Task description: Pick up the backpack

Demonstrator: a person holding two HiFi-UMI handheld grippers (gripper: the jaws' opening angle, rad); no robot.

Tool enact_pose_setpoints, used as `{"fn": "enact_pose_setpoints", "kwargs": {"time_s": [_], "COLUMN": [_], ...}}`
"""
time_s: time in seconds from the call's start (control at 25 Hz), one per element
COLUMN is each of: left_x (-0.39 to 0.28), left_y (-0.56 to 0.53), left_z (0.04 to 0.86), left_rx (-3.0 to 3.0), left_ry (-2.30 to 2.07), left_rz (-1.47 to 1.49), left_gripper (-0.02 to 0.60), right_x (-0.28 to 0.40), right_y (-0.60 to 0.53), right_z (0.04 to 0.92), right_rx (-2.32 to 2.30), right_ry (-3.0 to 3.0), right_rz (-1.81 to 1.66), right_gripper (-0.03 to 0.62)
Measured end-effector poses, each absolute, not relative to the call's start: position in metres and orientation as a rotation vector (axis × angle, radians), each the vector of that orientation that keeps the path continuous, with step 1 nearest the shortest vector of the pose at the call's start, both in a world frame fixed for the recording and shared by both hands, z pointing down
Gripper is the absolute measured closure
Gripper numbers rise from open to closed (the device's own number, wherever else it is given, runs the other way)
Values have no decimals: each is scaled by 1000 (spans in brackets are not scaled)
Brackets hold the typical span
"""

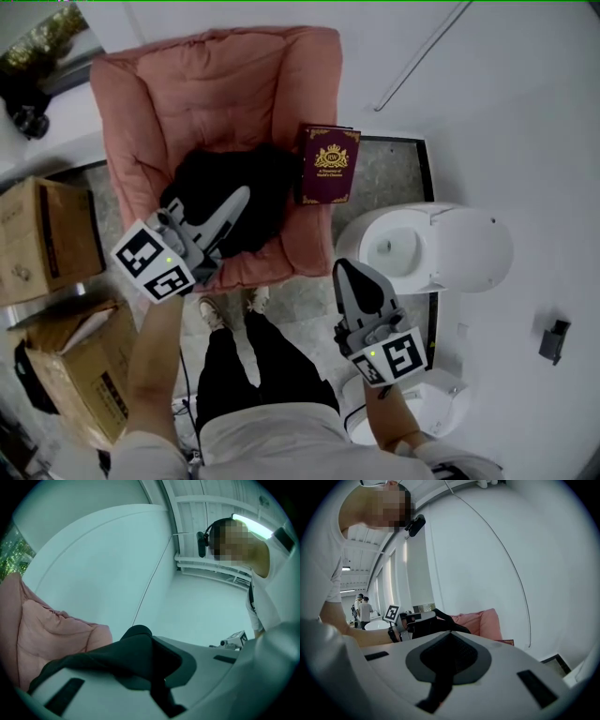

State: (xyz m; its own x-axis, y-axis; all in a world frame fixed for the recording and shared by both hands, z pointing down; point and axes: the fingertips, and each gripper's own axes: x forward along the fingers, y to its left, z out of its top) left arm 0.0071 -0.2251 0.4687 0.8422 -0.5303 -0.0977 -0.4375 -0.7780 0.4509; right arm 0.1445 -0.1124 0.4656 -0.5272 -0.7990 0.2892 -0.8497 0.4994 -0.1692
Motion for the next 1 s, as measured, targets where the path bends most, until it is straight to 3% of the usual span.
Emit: {"fn": "enact_pose_setpoints", "kwargs": {"time_s": [1.0], "left_x": [-31], "left_y": [-177], "left_z": [338], "left_rx": [2683], "left_ry": [-970], "left_rz": [-240], "left_gripper": [561], "right_x": [169], "right_y": [-95], "right_z": [340], "right_rx": [1557], "right_ry": [-2713], "right_rz": [196], "right_gripper": [574]}}
